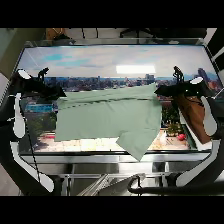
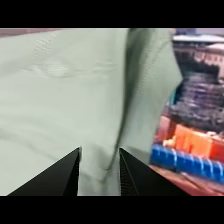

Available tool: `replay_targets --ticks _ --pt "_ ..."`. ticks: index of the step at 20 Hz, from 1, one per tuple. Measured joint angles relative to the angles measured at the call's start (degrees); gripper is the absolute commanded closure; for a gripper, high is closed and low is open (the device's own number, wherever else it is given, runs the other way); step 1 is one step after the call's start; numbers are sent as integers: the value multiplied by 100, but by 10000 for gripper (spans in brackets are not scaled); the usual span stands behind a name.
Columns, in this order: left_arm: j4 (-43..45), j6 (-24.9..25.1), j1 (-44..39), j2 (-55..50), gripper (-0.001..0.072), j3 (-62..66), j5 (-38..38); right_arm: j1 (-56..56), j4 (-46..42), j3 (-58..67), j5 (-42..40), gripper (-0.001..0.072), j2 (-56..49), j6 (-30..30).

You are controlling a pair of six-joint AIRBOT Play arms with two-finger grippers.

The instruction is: Fold the shirts.

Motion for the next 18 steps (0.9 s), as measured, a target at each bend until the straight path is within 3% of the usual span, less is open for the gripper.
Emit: replay_targets --ticks 3,6,13,15,18 --pt "-22 -295 76 57 49 330 -763 -186 -431 -17 315 426 518 459" --pt "-50 -459 264 560 49 -164 -1139 -466 -737 -435 769 428 1182 804" --pt "-20 -76 1064 2396 49 -3910 -476 -1069 -940 -3095 1058 402 3259 1189" --pt "-22 74 1244 2717 49 -4787 -20 -1130 -946 -3805 1051 223 3764 1294" --pt "-35 184 1370 2942 49 -5532 518 -1158 -946 -4583 1038 209 4249 1427"
